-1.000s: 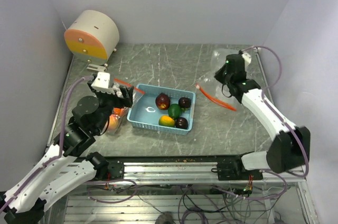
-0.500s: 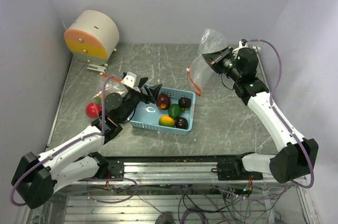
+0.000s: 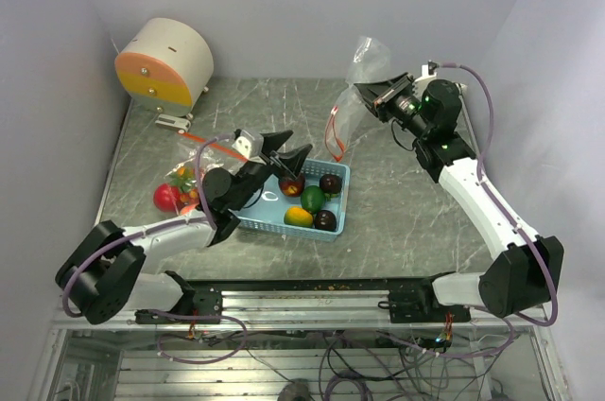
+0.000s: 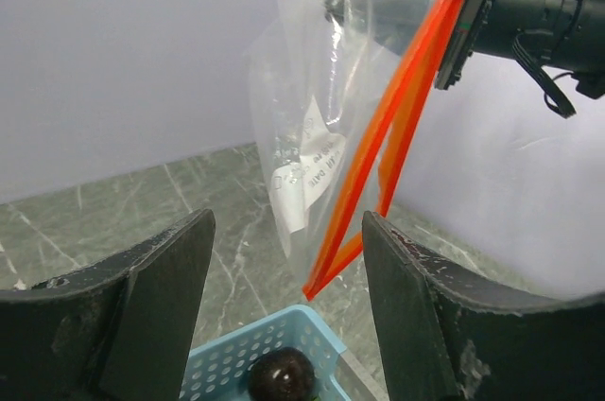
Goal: Place the food in the zip-top bag and seal the zipper
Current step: Open the zipper of the food storage bag.
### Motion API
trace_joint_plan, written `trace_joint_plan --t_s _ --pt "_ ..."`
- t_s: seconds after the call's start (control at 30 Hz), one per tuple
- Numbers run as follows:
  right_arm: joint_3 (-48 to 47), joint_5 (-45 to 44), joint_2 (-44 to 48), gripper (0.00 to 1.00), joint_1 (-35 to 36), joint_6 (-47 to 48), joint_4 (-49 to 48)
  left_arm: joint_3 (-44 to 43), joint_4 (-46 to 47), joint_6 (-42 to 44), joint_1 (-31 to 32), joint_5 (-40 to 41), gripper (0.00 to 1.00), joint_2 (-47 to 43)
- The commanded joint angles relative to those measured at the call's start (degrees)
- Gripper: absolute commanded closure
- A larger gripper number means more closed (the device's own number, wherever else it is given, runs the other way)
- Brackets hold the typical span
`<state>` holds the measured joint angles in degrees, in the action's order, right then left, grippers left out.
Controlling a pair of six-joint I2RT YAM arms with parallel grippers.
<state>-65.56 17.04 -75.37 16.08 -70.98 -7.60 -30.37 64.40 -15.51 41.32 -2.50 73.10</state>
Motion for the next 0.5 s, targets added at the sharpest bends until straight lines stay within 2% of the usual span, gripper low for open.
trace_joint_plan --t_s 0.0,0.13,0.47 --pt "-1.56 0.84 0.07 1.0 -0.17 -1.35 -3.04 -3.57 7.07 0.66 1.96 -3.19 0.26 2.16" --pt "-1.52 1.84 -0.42 1.0 -0.1 -2.08 -3.93 -5.73 5.19 3.07 4.85 -1.96 0.26 4.1" --pt "-0.76 3.28 0.59 1.0 0.34 -2.5 -4.69 -7.16 3.89 5.22 6.63 3.68 0.28 7.92"
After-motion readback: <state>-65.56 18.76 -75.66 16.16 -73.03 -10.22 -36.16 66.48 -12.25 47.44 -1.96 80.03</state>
